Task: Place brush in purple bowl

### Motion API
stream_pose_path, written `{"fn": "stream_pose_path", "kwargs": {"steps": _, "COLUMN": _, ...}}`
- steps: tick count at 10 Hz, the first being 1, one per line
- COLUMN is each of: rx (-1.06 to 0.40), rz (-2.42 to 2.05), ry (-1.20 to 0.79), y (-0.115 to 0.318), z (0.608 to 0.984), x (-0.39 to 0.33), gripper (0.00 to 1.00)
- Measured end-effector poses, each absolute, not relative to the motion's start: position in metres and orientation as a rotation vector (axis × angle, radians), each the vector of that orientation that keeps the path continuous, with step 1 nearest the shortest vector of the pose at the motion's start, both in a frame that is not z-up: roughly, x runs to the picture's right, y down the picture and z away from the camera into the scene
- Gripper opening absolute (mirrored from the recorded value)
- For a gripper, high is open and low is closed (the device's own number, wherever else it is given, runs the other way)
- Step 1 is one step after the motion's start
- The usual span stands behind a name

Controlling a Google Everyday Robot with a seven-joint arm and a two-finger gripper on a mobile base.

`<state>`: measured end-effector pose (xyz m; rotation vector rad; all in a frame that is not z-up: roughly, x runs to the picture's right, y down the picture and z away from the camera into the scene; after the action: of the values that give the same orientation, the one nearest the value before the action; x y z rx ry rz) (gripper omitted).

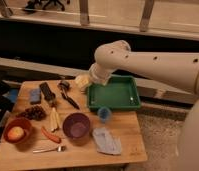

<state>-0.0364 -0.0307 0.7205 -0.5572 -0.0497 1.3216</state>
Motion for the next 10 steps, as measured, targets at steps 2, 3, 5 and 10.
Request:
{"fn": "stream_pose_path", "kwargs": {"steps": 2, "rx": -0.576, "rz": 1.271, "ry": -0.079, "y": -0.037, "z": 0.735, "x": -0.082, "gripper": 0.8}}
{"fn": "stream_pose_path", "kwargs": {"steps": 3, "rx": -0.589, "rz": 1.252, "ry": -0.092, "y": -0.04, "z": 0.746, "x": -0.107, "gripper": 0.8}}
{"fn": "stream_pose_path", "kwargs": {"steps": 5, "rx": -0.634, "rz": 1.236, "ry": -0.112, "y": -0.039, "z": 0.768, "x": -0.148, "gripper": 0.8}}
{"fn": "stream_pose_path", "kwargs": {"steps": 10, "rx": -0.644, "rz": 1.234, "ry": -0.112, "y": -0.039, "z": 0.774, "x": -0.154, "gripper": 0.8}}
